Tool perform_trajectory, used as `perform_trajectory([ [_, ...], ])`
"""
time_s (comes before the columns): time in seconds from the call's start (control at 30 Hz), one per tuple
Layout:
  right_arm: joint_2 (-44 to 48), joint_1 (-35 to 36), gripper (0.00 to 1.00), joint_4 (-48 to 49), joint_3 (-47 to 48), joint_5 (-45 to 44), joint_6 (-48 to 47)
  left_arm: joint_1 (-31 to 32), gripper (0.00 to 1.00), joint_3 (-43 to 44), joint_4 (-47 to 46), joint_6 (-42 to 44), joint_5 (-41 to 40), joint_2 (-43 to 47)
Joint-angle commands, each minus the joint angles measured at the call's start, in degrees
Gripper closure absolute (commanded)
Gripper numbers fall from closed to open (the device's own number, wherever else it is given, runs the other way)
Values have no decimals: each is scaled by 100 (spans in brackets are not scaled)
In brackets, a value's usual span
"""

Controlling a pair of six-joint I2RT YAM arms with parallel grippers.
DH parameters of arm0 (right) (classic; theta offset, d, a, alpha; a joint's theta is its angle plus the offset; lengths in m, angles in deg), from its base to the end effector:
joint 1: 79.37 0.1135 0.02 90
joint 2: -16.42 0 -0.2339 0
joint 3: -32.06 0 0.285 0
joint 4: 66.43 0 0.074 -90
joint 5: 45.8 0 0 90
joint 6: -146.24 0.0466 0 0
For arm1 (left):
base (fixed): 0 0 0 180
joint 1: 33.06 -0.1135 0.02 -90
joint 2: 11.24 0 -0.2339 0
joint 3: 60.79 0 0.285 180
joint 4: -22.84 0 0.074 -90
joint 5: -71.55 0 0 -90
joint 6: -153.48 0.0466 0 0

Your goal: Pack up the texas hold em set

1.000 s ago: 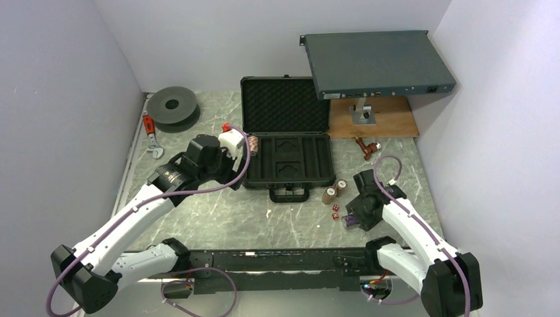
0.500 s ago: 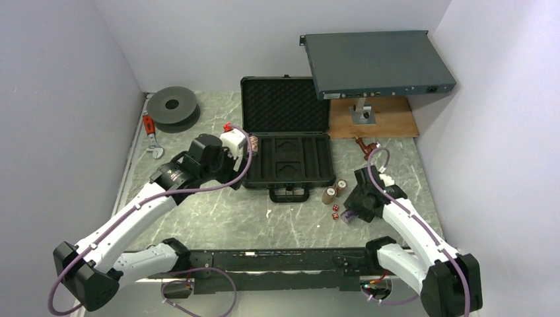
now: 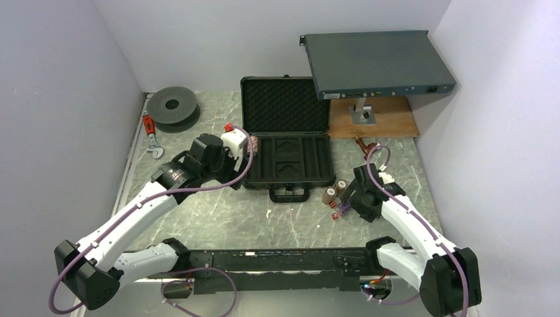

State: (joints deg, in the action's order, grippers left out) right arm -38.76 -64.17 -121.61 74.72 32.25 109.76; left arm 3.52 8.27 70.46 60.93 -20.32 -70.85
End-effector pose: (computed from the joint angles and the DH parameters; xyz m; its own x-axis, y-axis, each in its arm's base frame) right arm 0.2052 0.0458 0.1331 -0.6761 0.6315 -0.3796 0.6105 0.7686 0.1912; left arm 0.2238 -0.1642 0.2875 -0.5214 0.3315 -0.7863 0.5524 0.8335 -0.0148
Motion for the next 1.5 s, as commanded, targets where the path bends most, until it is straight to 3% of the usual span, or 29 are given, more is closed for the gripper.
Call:
perform_trajectory([
  [0.0, -65, -17, 24, -58, 118, -26, 662, 25, 15, 171, 40, 56, -49, 28],
  [0.23, -103, -17, 28, 196, 35, -56, 1070, 25, 16, 167, 48, 58, -43, 29],
  [0.67, -296, -40, 40, 536, -66, -353, 801, 25, 16, 172, 57, 62, -75, 71],
  [1.47, -334, -44, 44, 1305, -453, -106, 370, 25, 16, 175, 75, 81, -69, 16],
])
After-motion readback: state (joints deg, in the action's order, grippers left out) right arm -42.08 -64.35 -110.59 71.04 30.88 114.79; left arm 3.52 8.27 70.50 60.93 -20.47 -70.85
